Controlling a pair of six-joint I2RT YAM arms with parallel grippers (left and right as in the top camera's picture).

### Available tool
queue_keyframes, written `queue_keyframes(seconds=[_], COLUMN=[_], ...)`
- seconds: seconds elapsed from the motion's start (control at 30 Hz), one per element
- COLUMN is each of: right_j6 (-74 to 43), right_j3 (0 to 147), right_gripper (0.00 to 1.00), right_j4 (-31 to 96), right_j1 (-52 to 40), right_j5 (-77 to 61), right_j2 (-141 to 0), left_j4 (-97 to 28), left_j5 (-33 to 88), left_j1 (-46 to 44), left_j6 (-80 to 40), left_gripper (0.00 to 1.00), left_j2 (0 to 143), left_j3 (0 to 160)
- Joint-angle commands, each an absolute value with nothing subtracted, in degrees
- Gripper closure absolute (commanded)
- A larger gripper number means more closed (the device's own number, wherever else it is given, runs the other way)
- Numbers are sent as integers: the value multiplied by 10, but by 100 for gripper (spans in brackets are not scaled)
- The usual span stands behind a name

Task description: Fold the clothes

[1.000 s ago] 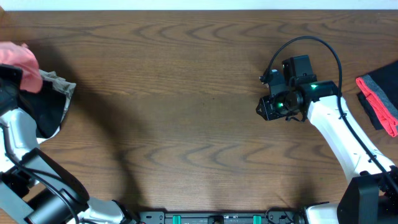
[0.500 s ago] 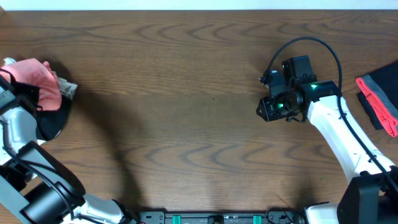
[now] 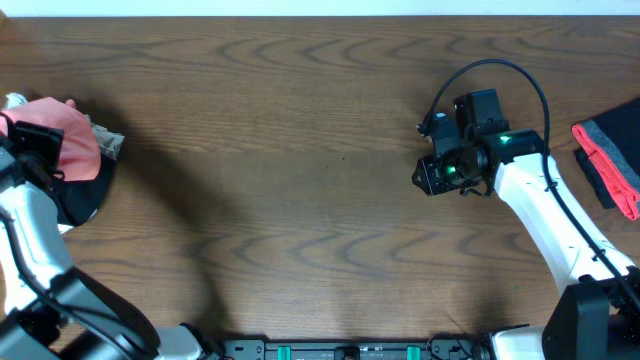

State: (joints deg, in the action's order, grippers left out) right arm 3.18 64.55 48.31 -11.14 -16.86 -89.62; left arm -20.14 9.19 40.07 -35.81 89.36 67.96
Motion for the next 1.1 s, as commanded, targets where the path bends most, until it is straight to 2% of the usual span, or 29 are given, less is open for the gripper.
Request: queue_keyframes(seconds=[0.0, 0.07, 0.17, 0.2, 0.3, 0.37, 0.43, 0.63, 0.97, 1.07], right_j6=[40, 40, 40, 40, 40, 40, 40, 39, 39, 39], right_j3=[648, 648, 648, 648, 648, 648, 648, 648, 648, 648], right_gripper=[69, 69, 69, 69, 69, 69, 69, 69, 68, 68], right_j4=[481, 478, 473, 472, 469, 469, 469, 475, 486, 490], right_j1=[-109, -109, -109, -109, -109, -109, -109, -109, -109, -109], right_j5=[-167, -167, -167, -167, -167, -167, -167, -167, -167, -167], right_j2=[-897, -897, -897, -897, -897, -897, -897, -897, -897, -897], left_j4=[-250, -295, -330, -329, -279, -208, -139, 15, 143, 138], left_j5=[101, 101, 101, 101, 108, 181, 274, 309, 300, 285], left_j1=[404, 404, 404, 404, 402, 403, 404, 426, 481, 496], left_j6=[-361, -366, -365, -365, -317, -237, -185, -202, -204, -213], left_gripper=[31, 51, 92, 94, 94, 94, 90, 94, 94, 70], left_j2=[858, 839, 811, 802, 784, 788, 802, 871, 1059, 1122], left_j3=[685, 685, 685, 685, 685, 685, 685, 685, 685, 685])
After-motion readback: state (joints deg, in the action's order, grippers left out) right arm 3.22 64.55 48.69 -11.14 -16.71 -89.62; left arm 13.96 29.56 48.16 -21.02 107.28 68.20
